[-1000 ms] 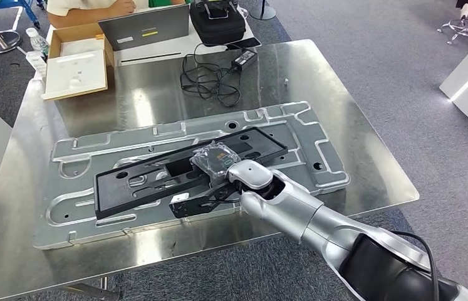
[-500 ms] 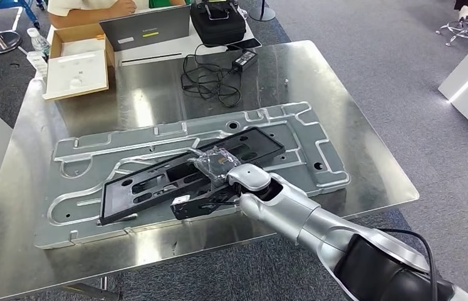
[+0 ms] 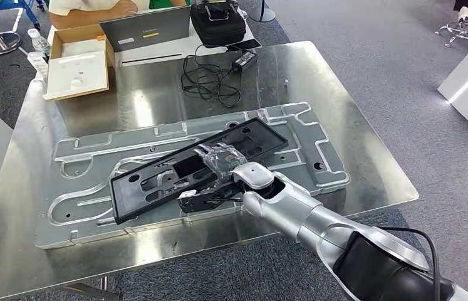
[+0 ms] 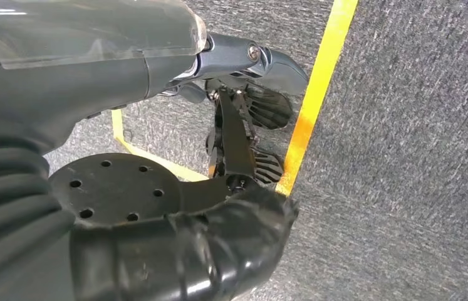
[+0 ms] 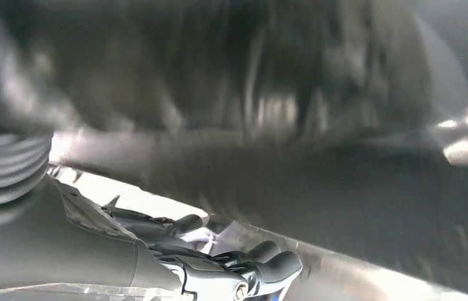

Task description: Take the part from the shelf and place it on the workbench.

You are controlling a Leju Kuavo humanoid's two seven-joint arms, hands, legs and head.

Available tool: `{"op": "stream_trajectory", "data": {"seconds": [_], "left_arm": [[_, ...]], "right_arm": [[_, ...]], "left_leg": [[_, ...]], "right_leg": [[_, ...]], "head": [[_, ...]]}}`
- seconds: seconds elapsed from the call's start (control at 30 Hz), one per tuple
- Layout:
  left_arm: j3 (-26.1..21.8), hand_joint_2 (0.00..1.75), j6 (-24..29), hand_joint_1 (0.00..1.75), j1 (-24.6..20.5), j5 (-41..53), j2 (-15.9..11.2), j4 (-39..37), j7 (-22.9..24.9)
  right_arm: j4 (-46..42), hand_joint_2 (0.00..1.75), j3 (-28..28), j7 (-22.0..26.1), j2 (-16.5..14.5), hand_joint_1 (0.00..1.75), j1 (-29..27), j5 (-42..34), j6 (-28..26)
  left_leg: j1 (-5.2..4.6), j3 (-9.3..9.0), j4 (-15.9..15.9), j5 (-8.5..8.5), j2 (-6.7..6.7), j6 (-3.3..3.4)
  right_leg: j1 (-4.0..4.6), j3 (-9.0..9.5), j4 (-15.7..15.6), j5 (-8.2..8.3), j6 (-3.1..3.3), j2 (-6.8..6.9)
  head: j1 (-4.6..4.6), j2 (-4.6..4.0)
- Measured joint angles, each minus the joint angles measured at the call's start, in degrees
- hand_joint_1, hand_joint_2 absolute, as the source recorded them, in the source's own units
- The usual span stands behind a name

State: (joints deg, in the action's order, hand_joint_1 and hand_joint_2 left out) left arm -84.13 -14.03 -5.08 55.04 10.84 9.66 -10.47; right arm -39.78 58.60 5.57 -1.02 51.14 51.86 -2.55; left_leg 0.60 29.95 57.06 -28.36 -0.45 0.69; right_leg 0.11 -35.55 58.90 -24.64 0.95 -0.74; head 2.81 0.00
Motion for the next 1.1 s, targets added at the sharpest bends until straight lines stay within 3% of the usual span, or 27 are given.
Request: {"op": "stream_trajectory", "data": {"seconds": [0.23, 0.4, 0.53, 0.83, 1.1], "left_arm": [[-0.25, 0.00, 0.30, 0.00, 0.12, -0.52, 0.01, 0.00, -0.10], [-0.37, 0.00, 0.36, 0.00, 0.14, -0.54, 0.02, 0.00, -0.12], [-0.42, 0.00, 0.56, 0.00, 0.16, -0.56, 0.03, 0.00, -0.21], [-0.46, 0.00, 0.78, 0.00, 0.42, -0.33, 0.37, 0.00, -0.50], [-0.39, 0.00, -1.39, 0.00, 0.52, 0.62, -0.04, 0.00, 1.15]], "right_arm": [[-12.51, 0.00, -2.01, -3.16, 1.90, 0.00, -0.06, 1.98, -1.81], [-17.04, 0.00, -2.45, -3.48, 2.89, 0.00, -0.24, 2.21, -1.97], [-20.52, 0.00, -2.98, -3.69, 3.50, 0.00, -0.71, 4.51, -5.05], [-42.07, 0.00, -5.82, -5.27, 6.11, 0.00, -2.49, 10.02, -6.82], [-46.00, 0.00, -6.37, -3.44, 7.72, 0.00, -3.44, 8.52, -6.80]], "left_leg": [[0.00, 0.01, 0.01, -0.01, 0.03, 0.00], [0.00, 0.01, 0.01, -0.01, 0.04, -0.01], [0.00, 0.02, 0.02, -0.01, 0.04, -0.01], [0.00, 0.04, 0.03, -0.08, 0.11, -0.03], [-0.15, 0.20, 0.50, -0.24, 0.10, 0.29]], "right_leg": [[0.01, -0.03, 0.00, -0.01, 0.00, -0.02], [0.01, -0.02, 0.00, 0.00, 0.00, -0.02], [0.00, -0.02, 0.00, 0.00, 0.00, -0.02], [0.01, -0.06, 0.00, -0.03, -0.01, -0.09], [-0.25, -0.04, -0.12, 0.14, -0.32, -0.11]], "head": [[-0.01, 0.00], [0.00, 0.00], [0.01, 0.00], [0.01, 0.00], [-0.01, 0.00]]}}
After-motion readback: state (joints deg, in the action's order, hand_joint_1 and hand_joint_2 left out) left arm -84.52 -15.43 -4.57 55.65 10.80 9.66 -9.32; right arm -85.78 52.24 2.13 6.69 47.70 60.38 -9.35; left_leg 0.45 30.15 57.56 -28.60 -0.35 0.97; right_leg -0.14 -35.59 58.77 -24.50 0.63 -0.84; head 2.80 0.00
